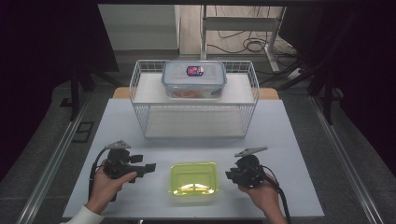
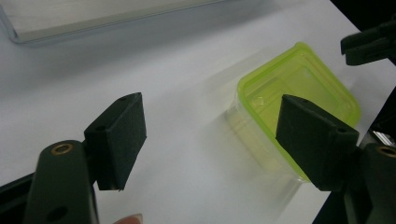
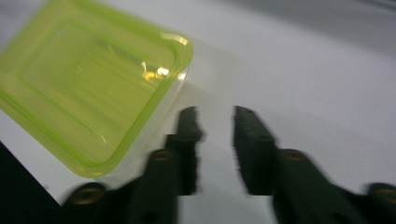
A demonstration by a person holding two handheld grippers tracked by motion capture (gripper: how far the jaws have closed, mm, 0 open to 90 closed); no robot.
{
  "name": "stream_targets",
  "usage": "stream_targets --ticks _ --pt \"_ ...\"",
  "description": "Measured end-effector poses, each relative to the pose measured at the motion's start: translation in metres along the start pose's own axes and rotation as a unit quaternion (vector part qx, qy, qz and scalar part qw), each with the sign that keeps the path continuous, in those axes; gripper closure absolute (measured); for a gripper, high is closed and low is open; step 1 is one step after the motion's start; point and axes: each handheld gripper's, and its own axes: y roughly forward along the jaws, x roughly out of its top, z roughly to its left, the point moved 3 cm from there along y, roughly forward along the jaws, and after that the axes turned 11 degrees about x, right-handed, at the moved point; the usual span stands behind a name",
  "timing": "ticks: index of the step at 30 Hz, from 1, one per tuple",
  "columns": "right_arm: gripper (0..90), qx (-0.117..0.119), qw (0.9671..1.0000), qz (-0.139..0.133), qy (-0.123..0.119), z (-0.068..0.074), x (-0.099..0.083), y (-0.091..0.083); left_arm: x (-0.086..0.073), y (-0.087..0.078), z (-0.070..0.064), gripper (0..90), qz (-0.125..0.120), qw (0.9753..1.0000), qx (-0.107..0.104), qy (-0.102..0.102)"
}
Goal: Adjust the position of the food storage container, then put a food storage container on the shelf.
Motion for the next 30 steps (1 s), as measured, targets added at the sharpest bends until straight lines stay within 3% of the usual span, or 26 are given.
stream_targets --ticks 2,5,8,12,18,27,30 --pt "52.4 0.014 0.9995 -0.021 0.019 -0.005 -0.002 -0.006 -0.003 -0.001 -0.002 23.4 0.000 1.0000 -0.001 -0.001" --pt "40.0 0.054 0.9965 -0.051 0.039 -0.011 -0.005 -0.013 -0.007 -0.002 -0.003 23.4 0.004 1.0000 -0.004 -0.008" --pt "30.6 0.094 0.9915 -0.072 0.054 -0.013 -0.006 -0.017 -0.012 -0.003 -0.003 23.5 0.003 0.9998 -0.007 -0.020" --pt "24.2 0.139 0.9839 -0.091 0.066 -0.015 -0.007 -0.018 -0.015 -0.004 -0.006 22.4 0.005 0.9998 -0.008 -0.020" --pt "25.4 0.137 0.9846 -0.089 0.061 -0.015 -0.007 -0.018 -0.018 -0.003 -0.011 21.4 0.006 0.9996 -0.015 -0.022" --pt "28.5 0.150 0.9826 -0.090 0.062 -0.014 -0.009 -0.014 -0.023 -0.015 -0.012 20.0 -0.008 0.9965 -0.058 -0.061" --pt "28.9 0.153 0.9820 -0.090 0.063 -0.012 -0.010 -0.012 -0.025 -0.013 -0.015 20.0 -0.007 0.9963 -0.060 -0.060"
